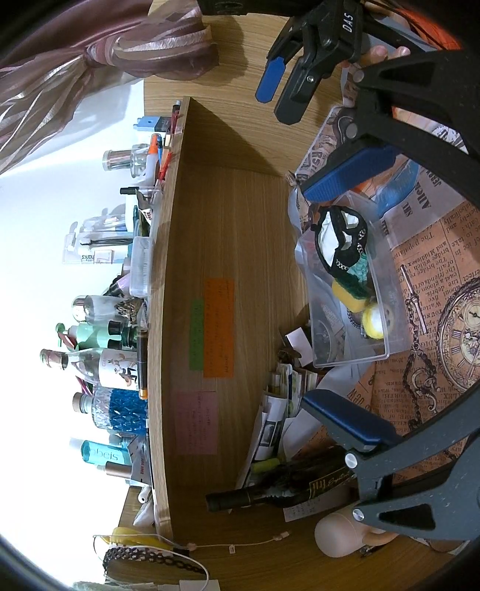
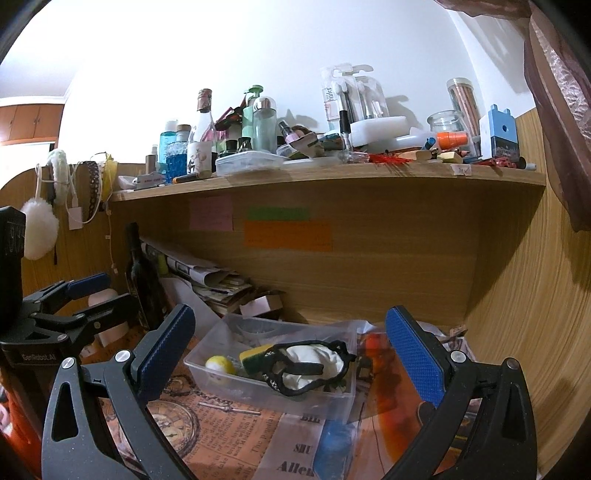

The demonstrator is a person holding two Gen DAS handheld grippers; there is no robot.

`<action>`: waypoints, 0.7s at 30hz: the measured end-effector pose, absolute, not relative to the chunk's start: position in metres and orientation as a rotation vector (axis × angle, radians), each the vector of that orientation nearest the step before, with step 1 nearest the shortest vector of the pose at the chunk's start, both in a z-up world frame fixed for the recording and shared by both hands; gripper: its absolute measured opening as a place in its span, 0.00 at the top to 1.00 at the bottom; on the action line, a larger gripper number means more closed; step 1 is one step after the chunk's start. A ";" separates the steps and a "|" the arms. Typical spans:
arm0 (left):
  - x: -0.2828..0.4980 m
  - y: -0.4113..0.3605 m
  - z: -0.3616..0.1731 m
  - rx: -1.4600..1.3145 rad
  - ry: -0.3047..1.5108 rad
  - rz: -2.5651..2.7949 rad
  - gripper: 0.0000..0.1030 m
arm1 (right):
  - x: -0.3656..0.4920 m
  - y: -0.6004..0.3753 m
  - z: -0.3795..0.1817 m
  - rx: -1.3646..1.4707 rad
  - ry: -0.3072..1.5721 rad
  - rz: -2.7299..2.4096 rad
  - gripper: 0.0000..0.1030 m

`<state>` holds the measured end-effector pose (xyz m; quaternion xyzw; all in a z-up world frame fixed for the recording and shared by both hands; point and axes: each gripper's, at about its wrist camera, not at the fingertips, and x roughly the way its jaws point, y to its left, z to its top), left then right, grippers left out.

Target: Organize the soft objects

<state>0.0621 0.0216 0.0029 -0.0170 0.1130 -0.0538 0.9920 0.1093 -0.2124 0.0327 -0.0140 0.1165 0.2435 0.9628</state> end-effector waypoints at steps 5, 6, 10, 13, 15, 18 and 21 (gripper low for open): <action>0.063 0.022 0.003 -0.034 0.227 -0.110 0.00 | 0.109 -0.212 0.033 -0.028 0.236 0.493 0.00; 0.063 0.022 0.003 -0.033 0.227 -0.110 0.00 | 0.109 -0.212 0.033 -0.029 0.237 0.493 0.00; 0.063 0.021 0.003 -0.034 0.227 -0.108 0.00 | 0.108 -0.211 0.032 -0.030 0.238 0.494 0.00; 0.063 0.021 0.003 -0.035 0.226 -0.109 0.00 | 0.108 -0.211 0.032 -0.029 0.240 0.493 0.00; 0.063 0.022 0.003 -0.035 0.227 -0.111 0.00 | 0.109 -0.210 0.032 -0.029 0.240 0.495 0.00; 0.064 0.022 0.002 -0.039 0.229 -0.110 0.00 | 0.109 -0.211 0.032 -0.029 0.241 0.495 0.00; 0.066 0.022 0.002 -0.042 0.234 -0.117 0.00 | 0.109 -0.210 0.031 -0.031 0.243 0.495 0.00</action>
